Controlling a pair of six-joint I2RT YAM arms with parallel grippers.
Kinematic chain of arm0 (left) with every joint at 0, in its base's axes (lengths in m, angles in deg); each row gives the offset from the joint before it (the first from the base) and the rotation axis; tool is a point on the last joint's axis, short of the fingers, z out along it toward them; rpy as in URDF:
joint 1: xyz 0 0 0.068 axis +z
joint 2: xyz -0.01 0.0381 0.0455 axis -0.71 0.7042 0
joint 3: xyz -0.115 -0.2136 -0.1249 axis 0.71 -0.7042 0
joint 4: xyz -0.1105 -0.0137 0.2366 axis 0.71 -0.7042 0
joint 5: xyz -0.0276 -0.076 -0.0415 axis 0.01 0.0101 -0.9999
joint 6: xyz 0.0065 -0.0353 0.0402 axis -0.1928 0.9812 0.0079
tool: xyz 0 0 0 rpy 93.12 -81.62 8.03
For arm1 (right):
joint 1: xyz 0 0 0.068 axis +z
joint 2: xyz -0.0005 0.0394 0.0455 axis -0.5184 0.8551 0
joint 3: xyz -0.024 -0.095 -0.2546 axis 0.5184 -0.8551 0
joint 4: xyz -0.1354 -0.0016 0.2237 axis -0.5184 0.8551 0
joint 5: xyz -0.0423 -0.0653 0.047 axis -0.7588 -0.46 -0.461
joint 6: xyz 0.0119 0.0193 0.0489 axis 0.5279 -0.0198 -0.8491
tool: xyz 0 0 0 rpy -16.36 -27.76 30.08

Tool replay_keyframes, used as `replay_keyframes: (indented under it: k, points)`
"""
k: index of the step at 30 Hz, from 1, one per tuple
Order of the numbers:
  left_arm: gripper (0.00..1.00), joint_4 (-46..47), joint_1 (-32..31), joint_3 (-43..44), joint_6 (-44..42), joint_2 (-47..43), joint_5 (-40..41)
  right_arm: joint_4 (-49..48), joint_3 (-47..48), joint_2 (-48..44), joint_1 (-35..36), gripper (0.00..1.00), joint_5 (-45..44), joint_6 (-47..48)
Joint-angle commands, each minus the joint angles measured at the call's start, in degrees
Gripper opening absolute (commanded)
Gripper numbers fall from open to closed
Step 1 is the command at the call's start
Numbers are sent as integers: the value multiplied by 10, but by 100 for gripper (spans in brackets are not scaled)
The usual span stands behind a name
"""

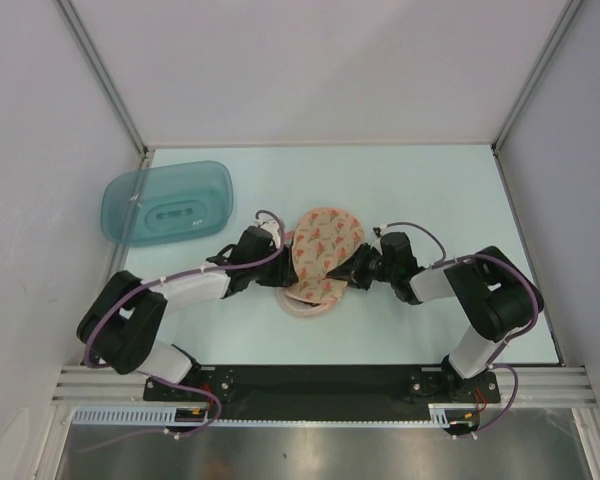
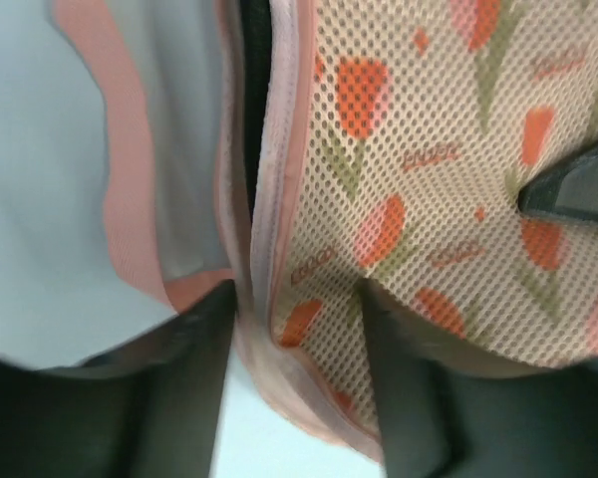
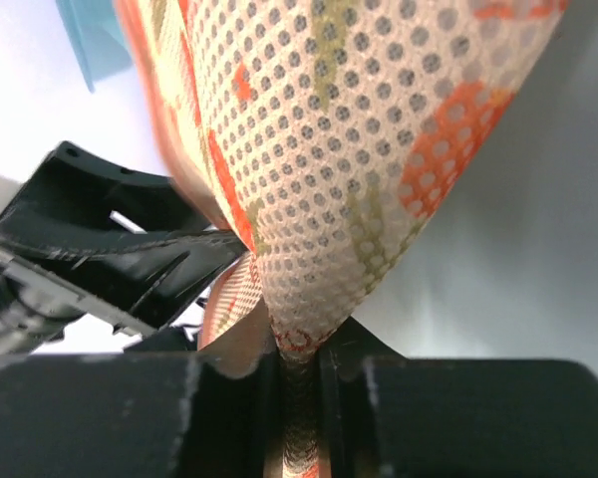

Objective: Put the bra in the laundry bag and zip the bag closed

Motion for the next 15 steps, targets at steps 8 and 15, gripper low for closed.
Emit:
replay_keyframes:
  k: [8,15]
  points:
    - [65,-64,-130,-83,69,-344,287,34,-12,-73,79,7,-248,-165]
    - [57,120,-318,-203,47,-370,325,157,3,-123,123,15,-366,-263]
